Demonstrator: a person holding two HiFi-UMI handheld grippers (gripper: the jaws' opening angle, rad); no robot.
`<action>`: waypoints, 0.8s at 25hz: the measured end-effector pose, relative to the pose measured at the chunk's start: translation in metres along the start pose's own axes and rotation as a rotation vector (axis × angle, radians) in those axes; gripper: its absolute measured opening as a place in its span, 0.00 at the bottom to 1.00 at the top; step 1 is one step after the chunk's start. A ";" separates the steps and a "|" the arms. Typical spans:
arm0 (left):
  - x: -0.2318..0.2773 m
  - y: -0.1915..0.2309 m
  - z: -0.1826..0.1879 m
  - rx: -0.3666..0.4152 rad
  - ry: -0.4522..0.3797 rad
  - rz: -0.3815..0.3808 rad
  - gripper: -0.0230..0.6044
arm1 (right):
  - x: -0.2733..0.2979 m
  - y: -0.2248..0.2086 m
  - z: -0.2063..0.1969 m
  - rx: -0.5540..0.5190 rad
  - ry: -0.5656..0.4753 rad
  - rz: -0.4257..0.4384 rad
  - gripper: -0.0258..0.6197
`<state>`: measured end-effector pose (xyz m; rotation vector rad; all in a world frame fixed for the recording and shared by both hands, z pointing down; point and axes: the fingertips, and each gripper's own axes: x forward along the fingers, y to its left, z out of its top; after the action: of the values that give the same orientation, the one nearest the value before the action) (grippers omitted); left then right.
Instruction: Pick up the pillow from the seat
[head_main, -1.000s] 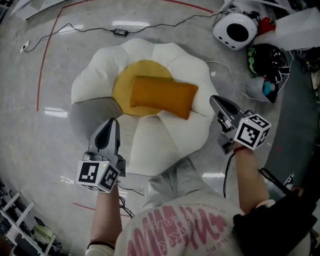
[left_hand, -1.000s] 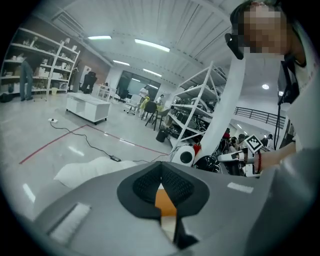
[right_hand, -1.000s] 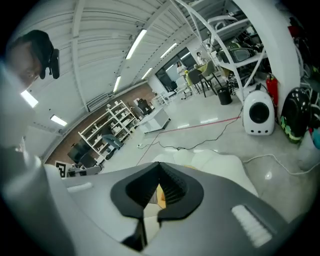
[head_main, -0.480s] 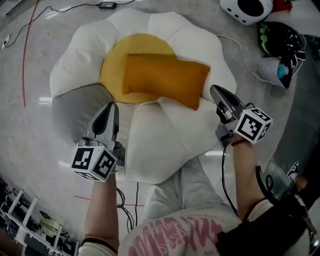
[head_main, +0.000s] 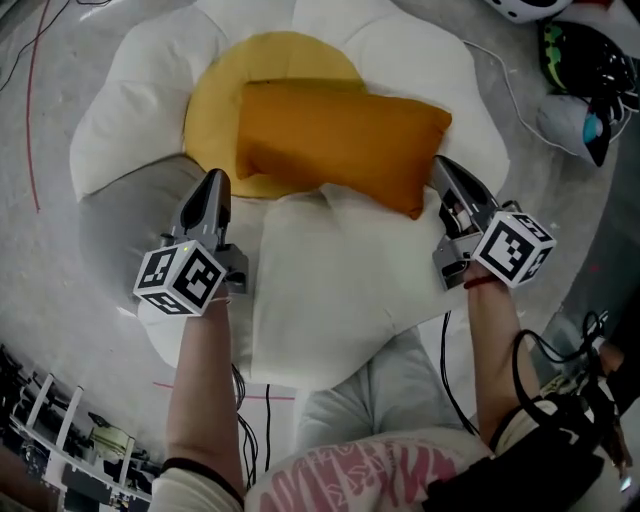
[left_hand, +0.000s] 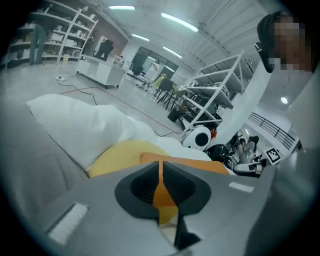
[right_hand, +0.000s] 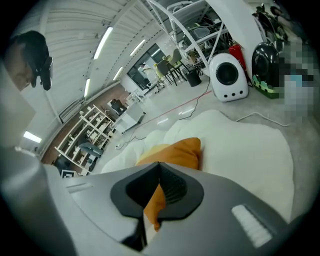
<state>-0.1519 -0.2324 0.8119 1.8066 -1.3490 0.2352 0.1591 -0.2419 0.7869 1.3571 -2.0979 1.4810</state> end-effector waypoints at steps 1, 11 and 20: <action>0.006 0.007 -0.002 -0.028 -0.008 -0.003 0.10 | 0.003 -0.002 -0.002 -0.003 0.002 -0.013 0.06; 0.068 0.055 -0.028 -0.234 0.026 -0.029 0.54 | 0.027 -0.023 -0.012 0.235 -0.011 0.028 0.47; 0.101 0.046 -0.055 -0.419 0.064 -0.105 0.48 | 0.033 -0.028 -0.017 0.290 0.057 0.126 0.39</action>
<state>-0.1336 -0.2667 0.9295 1.4968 -1.1538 -0.0455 0.1580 -0.2472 0.8328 1.2742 -2.0266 1.9137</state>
